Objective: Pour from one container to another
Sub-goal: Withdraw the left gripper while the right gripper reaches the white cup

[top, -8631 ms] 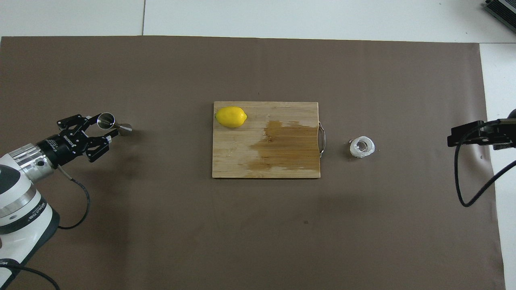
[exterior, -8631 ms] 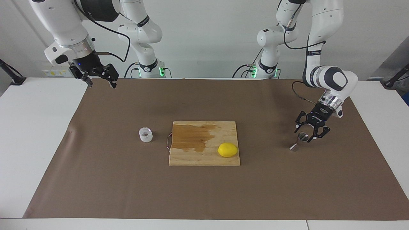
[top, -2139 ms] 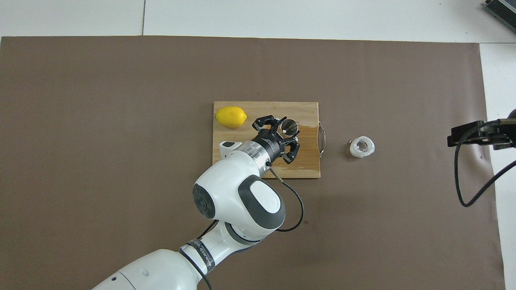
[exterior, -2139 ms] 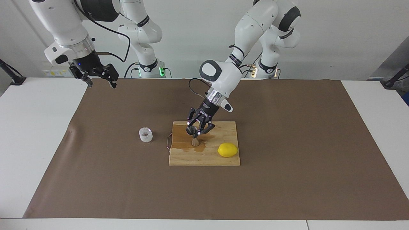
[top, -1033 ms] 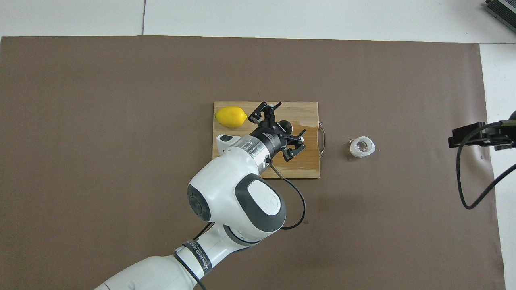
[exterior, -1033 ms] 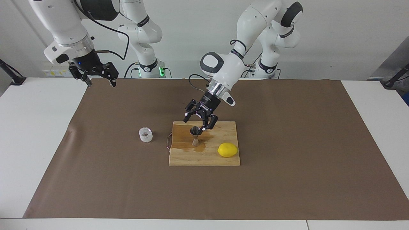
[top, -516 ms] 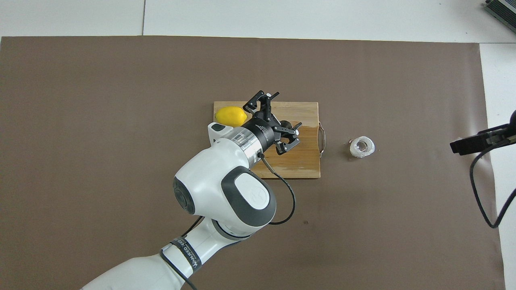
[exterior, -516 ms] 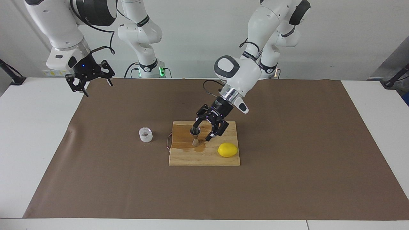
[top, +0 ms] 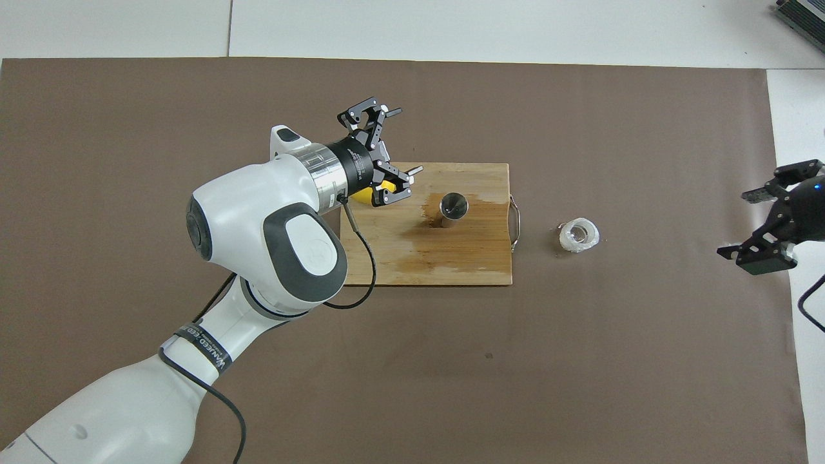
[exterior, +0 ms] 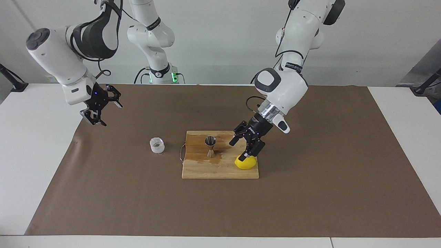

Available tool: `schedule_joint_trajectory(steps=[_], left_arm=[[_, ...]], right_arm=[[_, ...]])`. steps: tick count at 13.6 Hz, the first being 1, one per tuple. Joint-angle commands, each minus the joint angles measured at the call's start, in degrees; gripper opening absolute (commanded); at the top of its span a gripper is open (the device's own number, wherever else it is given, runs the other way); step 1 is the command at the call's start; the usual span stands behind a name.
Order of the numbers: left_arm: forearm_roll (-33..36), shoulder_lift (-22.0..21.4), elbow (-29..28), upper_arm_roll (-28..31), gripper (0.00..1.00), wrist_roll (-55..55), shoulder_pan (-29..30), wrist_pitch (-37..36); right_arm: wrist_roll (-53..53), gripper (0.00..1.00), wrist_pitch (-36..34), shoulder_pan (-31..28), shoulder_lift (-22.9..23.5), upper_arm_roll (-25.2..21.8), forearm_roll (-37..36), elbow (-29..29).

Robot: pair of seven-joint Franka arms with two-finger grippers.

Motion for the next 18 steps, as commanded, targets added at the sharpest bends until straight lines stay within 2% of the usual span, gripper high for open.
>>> schedule_joint_trajectory(steps=[1,4,6,8,10,11,13,18], left_arm=[[9.66,-5.43,-2.85,0.24,1.0,0.11,6.07,-11.6],[22.58,-7.19,-1.53,0.15,1.0,0.2,11.09,-21.12],[28.75,-7.46,-1.18,0.24,1.0,0.2,11.63,-22.28],[34.28,-7.81,-1.09,0.24,1.0,0.29,11.54,-24.03],[47.18,-8.17,-0.65,-0.02,1.0,2.38,11.45,-28.07],[49.15,-8.25,-0.65,0.07,1.0,4.49,11.45,-28.95],[49.26,-8.6,-0.74,1.2,1.0,13.51,11.28,-30.53],[49.26,-10.71,-0.74,11.03,1.0,43.9,9.08,-35.9]], right_arm=[[-11.27,1.0,3.25,-1.6,5.27,0.47,8.13,-0.37],[-17.7,1.0,4.76,-0.98,7.73,0.56,15.77,-3.36],[-22.96,1.0,6.68,-0.81,10.71,0.56,20.96,-3.8],[-30.16,1.0,7.13,-0.8,16.06,0.65,29.47,-3.89],[-33.97,1.0,8.88,0.16,18.02,0.82,32.67,-3.98],[-35.72,1.0,8.89,0.6,18.54,0.82,33.37,-4.16],[-41.33,1.0,9.24,0.69,19.43,0.82,39.24,-6.16],[-46.09,1.0,10.29,1.13,18.9,0.91,41.72,-9.07]])
